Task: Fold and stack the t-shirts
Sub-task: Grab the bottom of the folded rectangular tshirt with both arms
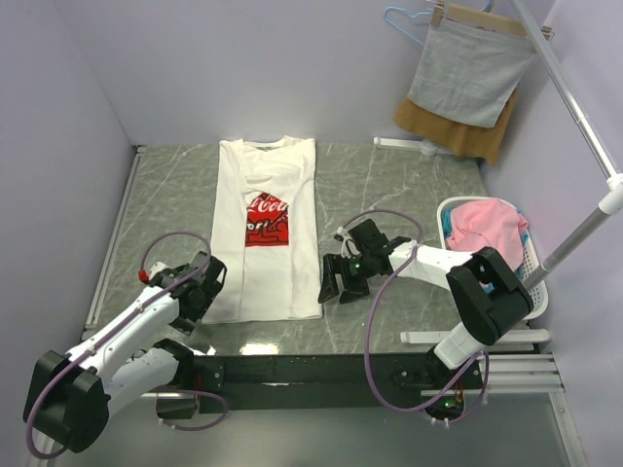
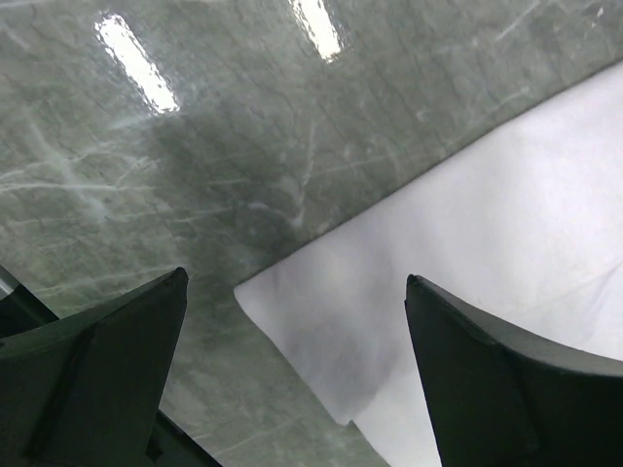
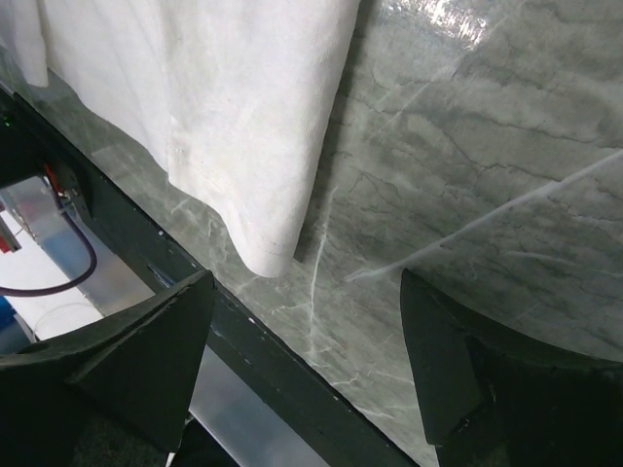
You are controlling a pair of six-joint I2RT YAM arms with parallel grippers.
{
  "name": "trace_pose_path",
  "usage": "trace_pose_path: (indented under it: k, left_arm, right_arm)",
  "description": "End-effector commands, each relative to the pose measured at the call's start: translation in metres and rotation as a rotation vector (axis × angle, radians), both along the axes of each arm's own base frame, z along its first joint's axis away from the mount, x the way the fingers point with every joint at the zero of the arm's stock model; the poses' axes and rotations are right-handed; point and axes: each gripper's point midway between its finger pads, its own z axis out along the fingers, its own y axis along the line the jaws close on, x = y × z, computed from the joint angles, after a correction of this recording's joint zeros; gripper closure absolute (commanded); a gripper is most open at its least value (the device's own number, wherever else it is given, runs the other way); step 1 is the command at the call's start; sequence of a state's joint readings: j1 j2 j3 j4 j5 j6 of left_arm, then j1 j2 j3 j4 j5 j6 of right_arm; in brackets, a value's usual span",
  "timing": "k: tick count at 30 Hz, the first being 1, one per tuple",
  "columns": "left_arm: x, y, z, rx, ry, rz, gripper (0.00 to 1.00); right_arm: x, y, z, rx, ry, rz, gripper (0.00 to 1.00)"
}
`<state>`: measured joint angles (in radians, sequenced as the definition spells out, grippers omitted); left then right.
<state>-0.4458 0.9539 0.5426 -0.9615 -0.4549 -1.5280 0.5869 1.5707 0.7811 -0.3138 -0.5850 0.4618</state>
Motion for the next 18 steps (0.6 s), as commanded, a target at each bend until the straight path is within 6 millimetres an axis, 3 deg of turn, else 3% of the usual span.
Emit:
trace_pose_path:
  k: [1, 7, 9, 11, 18]
  left_arm:
    - [0.006, 0.006, -0.002, 0.039, -0.015, 0.025, 0.01]
    - [0.027, -0.016, -0.009, -0.026, -0.085, -0.116, 0.0]
    - [0.019, -0.015, -0.019, -0.034, -0.071, -0.127, 0.08]
    - [0.013, -0.016, -0.026, -0.046, -0.065, -0.146, 0.23]
    - [0.007, -0.022, -0.026, -0.113, -0.126, -0.159, 0.36]
  right_arm:
    - [0.003, 0.008, 0.002, 0.029, -0.022, 0.039, 0.17]
    - [0.002, 0.006, -0.003, 0.014, -0.016, 0.04, 0.17]
    - [0.002, 0.005, -0.004, 0.013, -0.013, 0.037, 0.17]
    - [0.001, 0.004, -0.004, 0.011, -0.015, 0.033, 0.17]
    - [-0.006, 0.011, -0.007, 0.062, 0.034, 0.017, 0.22]
